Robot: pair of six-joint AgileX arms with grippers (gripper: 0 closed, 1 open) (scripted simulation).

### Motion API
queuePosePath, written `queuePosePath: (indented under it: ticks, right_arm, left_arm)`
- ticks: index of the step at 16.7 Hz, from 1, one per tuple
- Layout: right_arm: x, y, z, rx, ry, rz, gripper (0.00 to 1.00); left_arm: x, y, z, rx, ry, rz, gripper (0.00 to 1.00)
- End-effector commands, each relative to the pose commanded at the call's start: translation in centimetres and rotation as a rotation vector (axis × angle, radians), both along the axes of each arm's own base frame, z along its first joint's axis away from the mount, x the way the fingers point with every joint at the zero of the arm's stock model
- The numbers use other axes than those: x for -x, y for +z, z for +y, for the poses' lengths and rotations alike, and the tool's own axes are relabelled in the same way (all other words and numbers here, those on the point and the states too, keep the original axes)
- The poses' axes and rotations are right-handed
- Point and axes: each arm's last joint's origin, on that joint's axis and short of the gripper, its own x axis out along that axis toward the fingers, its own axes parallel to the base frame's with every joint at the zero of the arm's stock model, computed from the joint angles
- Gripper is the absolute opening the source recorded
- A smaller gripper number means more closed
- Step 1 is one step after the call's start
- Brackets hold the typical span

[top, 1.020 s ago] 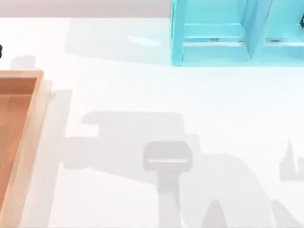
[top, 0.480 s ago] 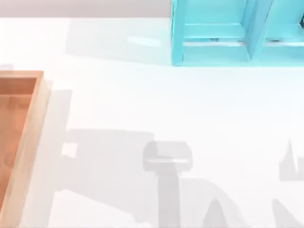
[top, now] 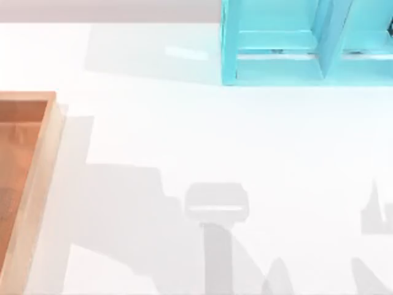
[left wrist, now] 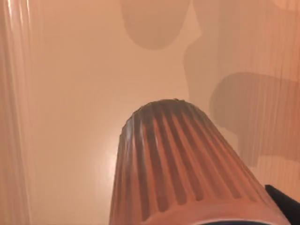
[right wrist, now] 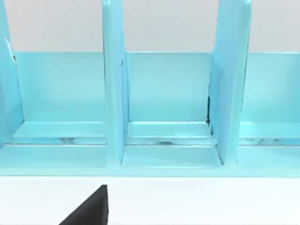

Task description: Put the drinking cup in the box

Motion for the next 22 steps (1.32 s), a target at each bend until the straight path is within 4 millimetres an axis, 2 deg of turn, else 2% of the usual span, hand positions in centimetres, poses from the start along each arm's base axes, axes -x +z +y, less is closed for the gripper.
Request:
queuePosePath:
  ticks: [3, 7, 20, 22]
  right_arm:
    - [0.0, 0.0, 0.0, 0.0, 0.0, 0.0, 1.0]
    - [0.0, 0.0, 0.0, 0.0, 0.0, 0.0, 1.0]
    - [0.0, 0.0, 0.0, 0.0, 0.0, 0.0, 1.0]
    - [0.0, 0.0, 0.0, 0.0, 0.0, 0.0, 1.0]
  left_arm:
    - [0.05, -1.68, 0.06, 0.001, -0.002, 0.004, 0.0]
    - [0.06, -1.74, 0.06, 0.001, -0.001, 0.003, 0.0]
    - [0.06, -1.74, 0.06, 0.001, -0.001, 0.003, 0.98]
    - [0.06, -1.74, 0.06, 0.001, -0.001, 0.003, 1.0]
